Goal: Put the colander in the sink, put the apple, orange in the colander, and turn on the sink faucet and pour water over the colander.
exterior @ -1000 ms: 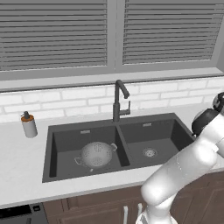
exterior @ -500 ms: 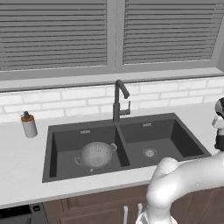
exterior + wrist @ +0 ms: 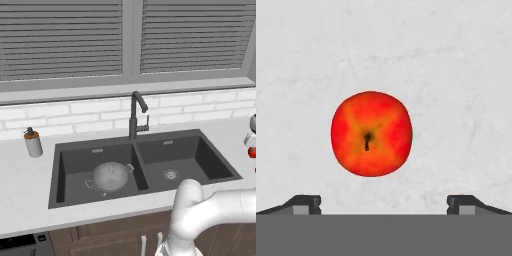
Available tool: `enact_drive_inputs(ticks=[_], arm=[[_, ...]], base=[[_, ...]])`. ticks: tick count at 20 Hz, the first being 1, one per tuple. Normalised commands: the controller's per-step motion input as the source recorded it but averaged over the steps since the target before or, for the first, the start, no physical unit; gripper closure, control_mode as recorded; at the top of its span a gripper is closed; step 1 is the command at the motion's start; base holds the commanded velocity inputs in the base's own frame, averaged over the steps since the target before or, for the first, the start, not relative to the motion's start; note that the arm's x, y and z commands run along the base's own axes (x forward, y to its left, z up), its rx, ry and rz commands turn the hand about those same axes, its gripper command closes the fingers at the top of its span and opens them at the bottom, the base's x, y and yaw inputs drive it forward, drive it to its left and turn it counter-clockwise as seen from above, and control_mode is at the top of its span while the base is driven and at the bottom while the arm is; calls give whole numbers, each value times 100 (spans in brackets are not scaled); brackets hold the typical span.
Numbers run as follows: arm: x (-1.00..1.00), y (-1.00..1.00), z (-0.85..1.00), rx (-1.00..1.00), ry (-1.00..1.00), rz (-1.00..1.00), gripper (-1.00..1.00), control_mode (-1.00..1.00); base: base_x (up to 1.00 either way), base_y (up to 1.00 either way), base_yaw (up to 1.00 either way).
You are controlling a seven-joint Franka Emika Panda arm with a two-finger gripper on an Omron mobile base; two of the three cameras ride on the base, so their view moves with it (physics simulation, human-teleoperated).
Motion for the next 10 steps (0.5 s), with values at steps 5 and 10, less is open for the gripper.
enact_drive_inputs(ticks=[5, 10], arm=[[0, 0, -24, 0, 0, 0, -100, -100], [5, 0, -25, 0, 0, 0, -100, -100]], base=[[0, 0, 0], [0, 0, 0]])
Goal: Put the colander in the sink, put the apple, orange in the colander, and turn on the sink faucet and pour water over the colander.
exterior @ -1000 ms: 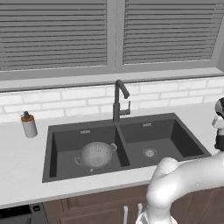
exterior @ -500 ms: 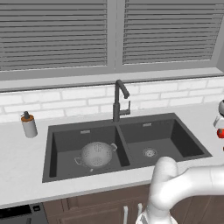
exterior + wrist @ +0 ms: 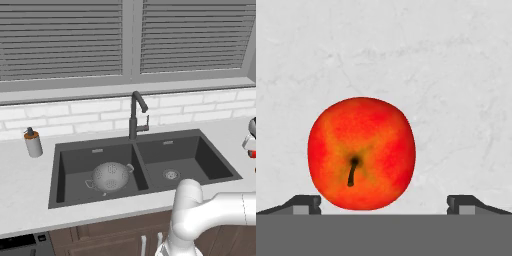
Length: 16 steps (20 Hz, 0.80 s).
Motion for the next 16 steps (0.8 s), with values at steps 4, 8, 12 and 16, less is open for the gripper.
enact_drive_inputs(ticks=[4, 8, 12, 16], arm=[[15, 0, -16, 0, 0, 0, -100, -100], [29, 0, -12, 0, 0, 0, -100, -100], [33, 0, -13, 0, 0, 0, -100, -100], [11, 0, -17, 0, 0, 0, -100, -100]], base=[[0, 0, 0], [0, 0, 0], [0, 0, 0], [0, 0, 0]])
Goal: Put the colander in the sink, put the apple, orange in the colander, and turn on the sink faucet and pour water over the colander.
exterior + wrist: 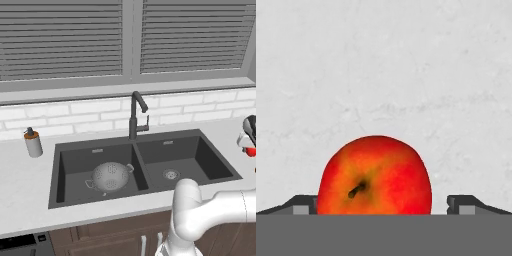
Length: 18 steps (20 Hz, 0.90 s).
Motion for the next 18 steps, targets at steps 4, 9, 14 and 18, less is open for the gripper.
enact_drive_inputs(ticks=[4, 9, 14, 18], arm=[[-13, 0, -20, 0, 0, 0, -100, -100], [-32, 0, -20, 0, 0, 0, 100, -100], [-4, 0, -6, 0, 0, 0, 100, -100], [-14, 11, 2, 0, -9, 0, 100, -100]], base=[[0, 0, 0], [0, 0, 0], [0, 0, 0], [0, 0, 0]])
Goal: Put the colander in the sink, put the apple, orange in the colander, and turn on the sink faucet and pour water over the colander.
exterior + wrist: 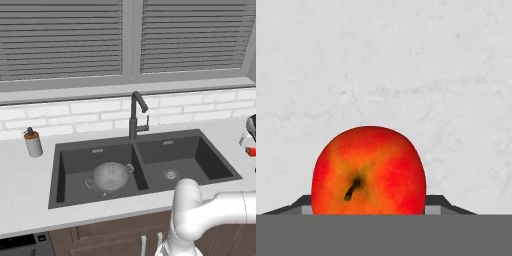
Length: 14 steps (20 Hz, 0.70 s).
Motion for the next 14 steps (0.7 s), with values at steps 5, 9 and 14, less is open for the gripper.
enact_drive_inputs(ticks=[5, 9, 14], arm=[[-57, 43, 49, 0, -31, 4, 100, -100], [-62, 75, 82, 0, -31, 7, 100, -100], [-38, 100, 86, 0, -10, 5, 100, -100]], base=[[0, 0, 0], [0, 0, 0], [0, 0, 0]])
